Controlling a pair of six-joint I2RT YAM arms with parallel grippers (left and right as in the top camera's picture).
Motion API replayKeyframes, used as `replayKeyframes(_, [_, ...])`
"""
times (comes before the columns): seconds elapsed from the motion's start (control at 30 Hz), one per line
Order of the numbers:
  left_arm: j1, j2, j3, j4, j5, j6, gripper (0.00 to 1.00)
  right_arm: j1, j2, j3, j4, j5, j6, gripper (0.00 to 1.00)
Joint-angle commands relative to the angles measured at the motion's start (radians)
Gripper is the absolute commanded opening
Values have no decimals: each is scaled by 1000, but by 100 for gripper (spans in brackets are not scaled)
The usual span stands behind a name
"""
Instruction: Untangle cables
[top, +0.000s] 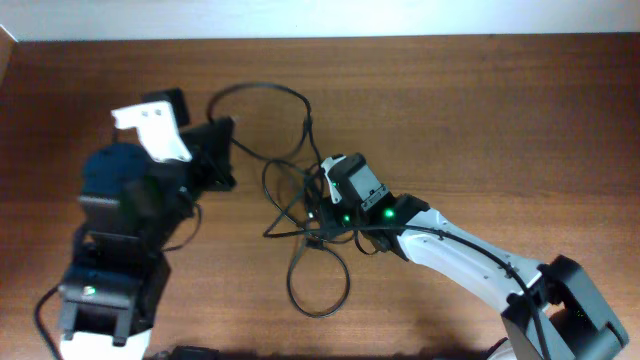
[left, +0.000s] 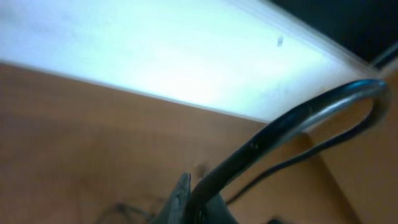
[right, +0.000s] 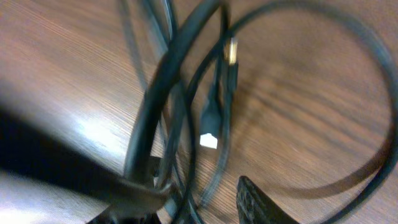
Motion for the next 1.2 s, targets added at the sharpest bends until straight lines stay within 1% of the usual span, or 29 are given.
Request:
replayKeyframes(0.0, [85,12,124,19,-3,57,0,-10,21,6,-71,181,-13,41])
replayKeyframes(0.07, [135,35,181,13,-2,60,0,-71,21,6,-126,215,-9,40])
replayKeyframes(0.13, [158,47,190,12,-3,88,0,-178,21,7,-167,213,-2,35])
replayKeyframes(0.23, [205,60,190,-11,-27,119,0,-340,21,7,-219,204,-2,35])
replayKeyframes(0.27, [240,72,190,-23,-53,120,0,-403,21,7,-238,203,-2,36])
replayKeyframes(0.37, [335,110,190,-43,-56,120,0,-563,21,7,-277,187,-3,36])
replayKeyframes(0.53, [402,161,190,-69,-56,120,0,-712,21,6,-297,73,-3,37])
replayKeyframes(0.6, [404,182,190,-89,-60,120,0,-724,21,6,-298,60,-3,44])
replayKeyframes(0.73, [404,228,190,-138,-61,120,0,-720,21,6,-303,56,-3,65])
replayKeyframes(0.77, [404,237,190,-147,-61,120,0,-720,21,6,-304,56,-3,69])
replayKeyframes(0.8, [403,259,190,-164,-64,120,0,-720,21,6,-318,56,-3,100])
replayKeyframes(0.97, [404,270,190,-175,-64,120,0,-721,21,6,-324,56,-3,99])
replayKeyframes(1.1, [403,270,190,-198,-114,120,0,-721,21,6,-325,56,-3,99])
replayKeyframes(1.17, [403,270,189,-198,-117,120,0,-721,21,6,-324,56,-3,99])
